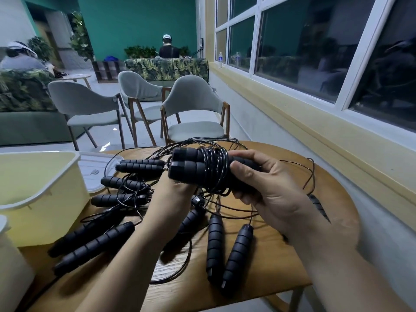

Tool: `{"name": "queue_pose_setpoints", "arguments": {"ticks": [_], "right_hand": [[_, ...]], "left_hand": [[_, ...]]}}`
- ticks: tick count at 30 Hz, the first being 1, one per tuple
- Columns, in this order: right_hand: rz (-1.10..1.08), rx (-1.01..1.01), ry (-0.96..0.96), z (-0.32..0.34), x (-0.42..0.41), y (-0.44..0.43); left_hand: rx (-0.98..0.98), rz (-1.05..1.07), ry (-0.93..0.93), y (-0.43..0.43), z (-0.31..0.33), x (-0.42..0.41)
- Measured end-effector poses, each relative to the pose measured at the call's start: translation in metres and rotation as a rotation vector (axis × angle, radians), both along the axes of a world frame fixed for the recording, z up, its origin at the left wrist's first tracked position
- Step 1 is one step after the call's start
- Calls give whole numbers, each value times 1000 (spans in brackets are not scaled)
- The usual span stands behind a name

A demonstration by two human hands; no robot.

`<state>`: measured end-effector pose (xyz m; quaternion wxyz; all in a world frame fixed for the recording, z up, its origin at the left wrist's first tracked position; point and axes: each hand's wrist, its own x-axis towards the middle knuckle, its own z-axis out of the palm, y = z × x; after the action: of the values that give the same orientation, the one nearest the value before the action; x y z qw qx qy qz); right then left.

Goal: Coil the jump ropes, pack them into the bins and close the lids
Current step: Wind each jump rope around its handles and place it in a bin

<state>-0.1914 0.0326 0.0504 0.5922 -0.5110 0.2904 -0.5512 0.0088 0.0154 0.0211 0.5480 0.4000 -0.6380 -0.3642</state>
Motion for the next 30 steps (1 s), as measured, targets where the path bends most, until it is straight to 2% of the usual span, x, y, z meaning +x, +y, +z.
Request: {"name": "queue_pose_setpoints", "arguments": {"ticks": [6, 14, 21, 27, 30], "right_hand": [[-184, -77, -34, -8, 1, -7], [-418, -205, 278, -20, 13, -3], [-447, -296, 503, -28, 40, 16], [-277, -383, 650, -18, 65, 24], [-197, -416, 634, -17, 84, 26]], "left_hand": [[140, 26, 177, 11, -4, -6], [285, -33, 419, 23, -4, -2], [265, 157, 374, 43, 0, 11], [282, 283, 292, 61, 14, 50], [312, 349, 234, 70, 26, 75]]}}
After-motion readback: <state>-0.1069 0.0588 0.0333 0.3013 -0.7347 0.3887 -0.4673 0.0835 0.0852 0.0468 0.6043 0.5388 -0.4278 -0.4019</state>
